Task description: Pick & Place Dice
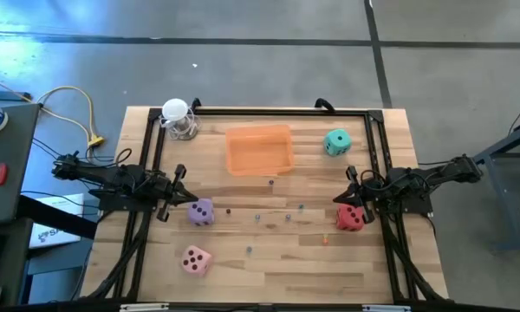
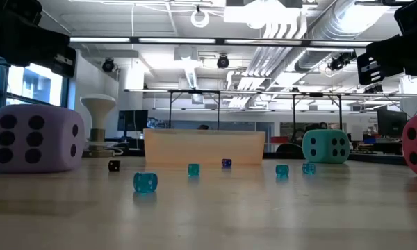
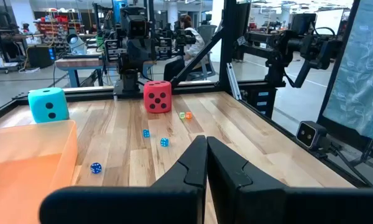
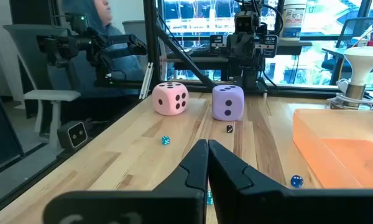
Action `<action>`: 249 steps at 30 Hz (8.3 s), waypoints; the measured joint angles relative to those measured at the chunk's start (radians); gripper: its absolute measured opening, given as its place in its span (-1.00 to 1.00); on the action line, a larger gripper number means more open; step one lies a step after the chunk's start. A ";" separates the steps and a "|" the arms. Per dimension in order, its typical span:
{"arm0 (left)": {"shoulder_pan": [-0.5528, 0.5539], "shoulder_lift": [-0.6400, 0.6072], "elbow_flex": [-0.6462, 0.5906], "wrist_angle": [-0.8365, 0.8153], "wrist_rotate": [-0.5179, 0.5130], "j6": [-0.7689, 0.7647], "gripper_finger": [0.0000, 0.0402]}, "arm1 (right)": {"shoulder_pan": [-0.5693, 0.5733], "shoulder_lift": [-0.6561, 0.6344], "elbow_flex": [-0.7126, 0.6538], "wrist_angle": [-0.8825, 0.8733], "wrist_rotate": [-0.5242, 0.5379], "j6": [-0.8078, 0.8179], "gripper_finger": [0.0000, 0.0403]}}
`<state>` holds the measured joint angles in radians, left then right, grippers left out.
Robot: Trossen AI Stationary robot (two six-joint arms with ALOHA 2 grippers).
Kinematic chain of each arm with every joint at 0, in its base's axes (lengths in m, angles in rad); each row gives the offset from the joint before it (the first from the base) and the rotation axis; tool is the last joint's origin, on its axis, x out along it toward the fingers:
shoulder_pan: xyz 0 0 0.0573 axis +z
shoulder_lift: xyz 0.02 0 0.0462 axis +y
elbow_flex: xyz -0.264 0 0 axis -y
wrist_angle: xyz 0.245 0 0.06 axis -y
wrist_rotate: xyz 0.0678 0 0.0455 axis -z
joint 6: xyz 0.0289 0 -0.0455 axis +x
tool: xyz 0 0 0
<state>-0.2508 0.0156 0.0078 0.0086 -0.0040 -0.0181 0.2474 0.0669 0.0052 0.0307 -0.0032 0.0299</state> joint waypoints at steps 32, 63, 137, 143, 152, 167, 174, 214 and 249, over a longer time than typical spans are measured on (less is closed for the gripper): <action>0.000 0.000 0.000 0.000 0.000 0.000 -0.99 | 0.000 0.000 0.000 0.000 0.000 0.000 -0.99; 0.000 0.000 0.000 0.085 -0.015 -0.013 -0.99 | 0.000 0.000 0.000 0.000 0.046 -0.210 -0.99; -0.001 0.311 0.000 0.323 -0.190 0.066 -0.59 | 0.171 1.189 0.291 0.217 0.402 0.340 -0.13; 0.000 0.392 0.000 0.410 -0.191 0.070 -0.33 | 0.144 1.310 0.291 0.300 0.471 0.332 -0.13; 0.000 0.461 0.000 0.472 -0.191 0.074 -0.28 | 0.076 1.418 0.291 0.391 0.346 0.329 -0.13; 0.000 0.484 0.000 0.471 -0.192 0.034 -0.28 | 0.031 1.558 0.293 0.567 0.275 0.282 -0.13; 0.000 0.484 0.000 0.471 -0.192 0.018 -0.28 | 0.018 1.559 0.293 0.561 0.248 0.273 -0.24; -0.001 0.605 0.000 0.514 -0.106 -0.095 -0.28 | -0.082 1.519 0.481 0.455 0.266 0.055 -0.80; -0.001 0.646 0.000 0.588 -0.106 -0.087 -0.28 | -0.403 1.386 0.756 0.151 0.484 -0.055 0.46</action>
<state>-0.2516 0.6613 0.0078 0.5966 -0.1097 -0.1047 -0.1556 1.4529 0.7607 0.1812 0.4803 -0.0250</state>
